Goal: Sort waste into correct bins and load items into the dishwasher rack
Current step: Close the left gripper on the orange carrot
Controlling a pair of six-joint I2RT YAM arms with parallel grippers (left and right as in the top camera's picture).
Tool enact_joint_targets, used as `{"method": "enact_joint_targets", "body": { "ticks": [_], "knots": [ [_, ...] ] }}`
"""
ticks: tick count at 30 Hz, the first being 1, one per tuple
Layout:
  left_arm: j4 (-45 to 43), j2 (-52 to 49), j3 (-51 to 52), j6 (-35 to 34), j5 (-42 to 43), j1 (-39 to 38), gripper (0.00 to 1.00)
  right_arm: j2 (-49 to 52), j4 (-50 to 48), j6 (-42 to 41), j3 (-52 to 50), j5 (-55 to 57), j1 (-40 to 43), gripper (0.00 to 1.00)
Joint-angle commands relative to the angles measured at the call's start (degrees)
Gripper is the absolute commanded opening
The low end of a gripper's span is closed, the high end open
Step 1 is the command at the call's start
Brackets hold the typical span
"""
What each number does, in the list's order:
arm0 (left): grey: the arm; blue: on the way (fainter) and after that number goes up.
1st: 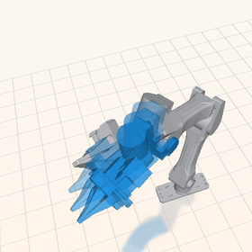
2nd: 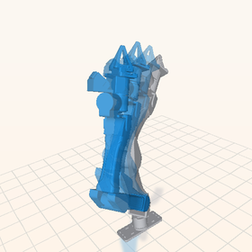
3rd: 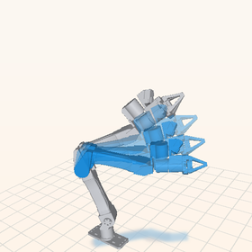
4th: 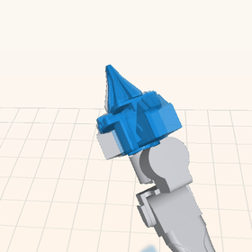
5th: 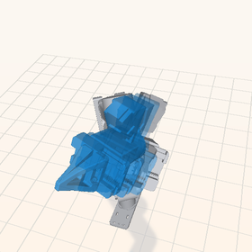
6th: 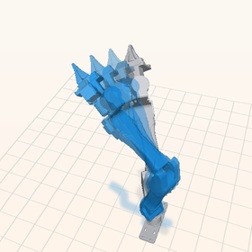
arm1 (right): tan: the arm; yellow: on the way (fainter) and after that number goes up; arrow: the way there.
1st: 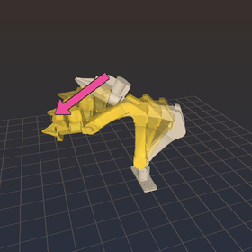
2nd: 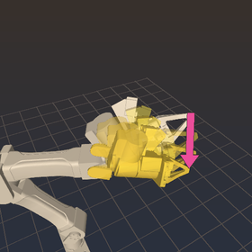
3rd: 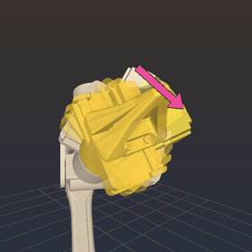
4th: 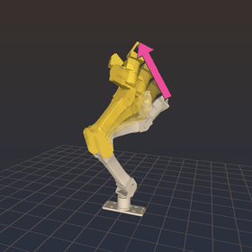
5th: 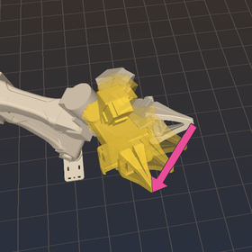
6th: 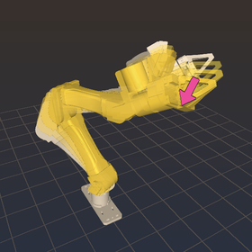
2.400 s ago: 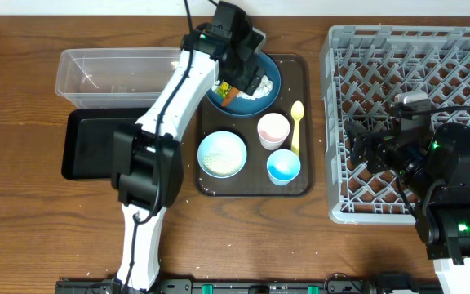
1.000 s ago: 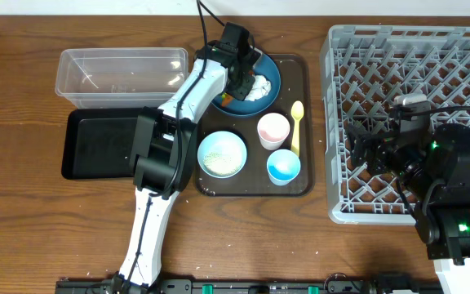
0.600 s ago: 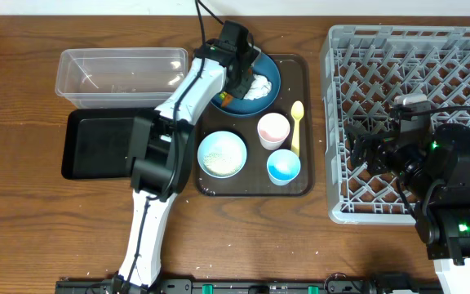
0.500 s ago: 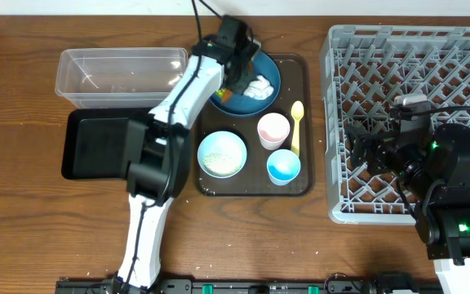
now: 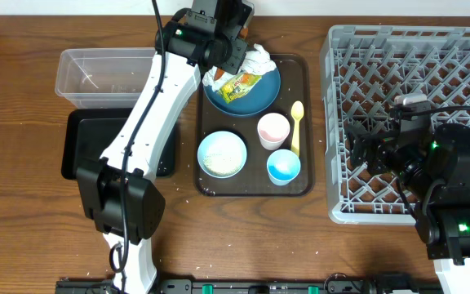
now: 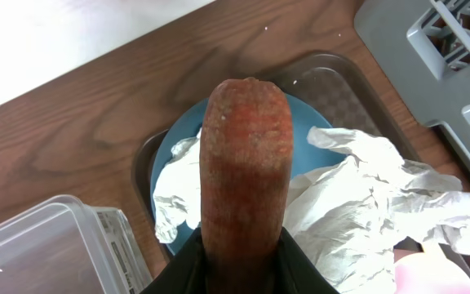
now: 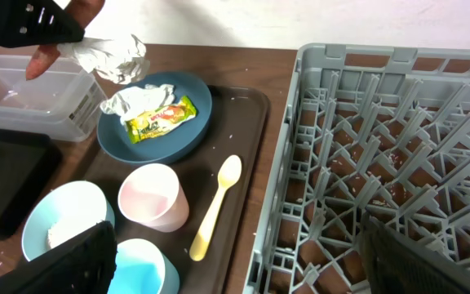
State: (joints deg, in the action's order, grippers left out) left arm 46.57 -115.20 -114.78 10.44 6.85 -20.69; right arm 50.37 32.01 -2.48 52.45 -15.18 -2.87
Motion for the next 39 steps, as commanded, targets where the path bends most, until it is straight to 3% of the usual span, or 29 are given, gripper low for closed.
{"method": "enact_joint_targets", "body": {
  "ticks": [1, 12, 26, 28, 32, 34, 39],
  "knots": [
    [0.5, -1.0, -0.2, -1.2, -0.7, 0.3, 0.12, -0.1, 0.0, 0.2, 1.2, 0.3, 0.4, 0.93],
    [-3.3, -10.3, -0.2, -4.7, -6.6, 0.3, 0.13, -0.1, 0.0, 0.2, 1.2, 0.3, 0.4, 0.93],
    [-8.3, -21.8, -0.2, -5.4, -7.8, 0.3, 0.14, -0.1, 0.3, 0.2, 1.2, 0.3, 0.4, 0.93],
    [-8.3, -22.0, -0.2, -5.4, -7.8, 0.3, 0.15, -0.1, 0.3, 0.2, 1.2, 0.3, 0.4, 0.93],
    [-8.3, -22.0, -0.2, -5.4, -7.7, 0.3, 0.26, -0.1, 0.4, 0.2, 1.2, 0.3, 0.5, 0.93],
    [-8.3, -22.0, -0.2, -5.4, -7.7, 0.3, 0.26, -0.1, 0.4, 0.2, 1.2, 0.4, 0.4, 0.93],
    [-8.2, -22.0, 0.2, -5.4, -7.7, 0.3, 0.08, -0.1, 0.4, 0.2, 1.2, 0.3, 0.4, 0.93]
  ]
}}
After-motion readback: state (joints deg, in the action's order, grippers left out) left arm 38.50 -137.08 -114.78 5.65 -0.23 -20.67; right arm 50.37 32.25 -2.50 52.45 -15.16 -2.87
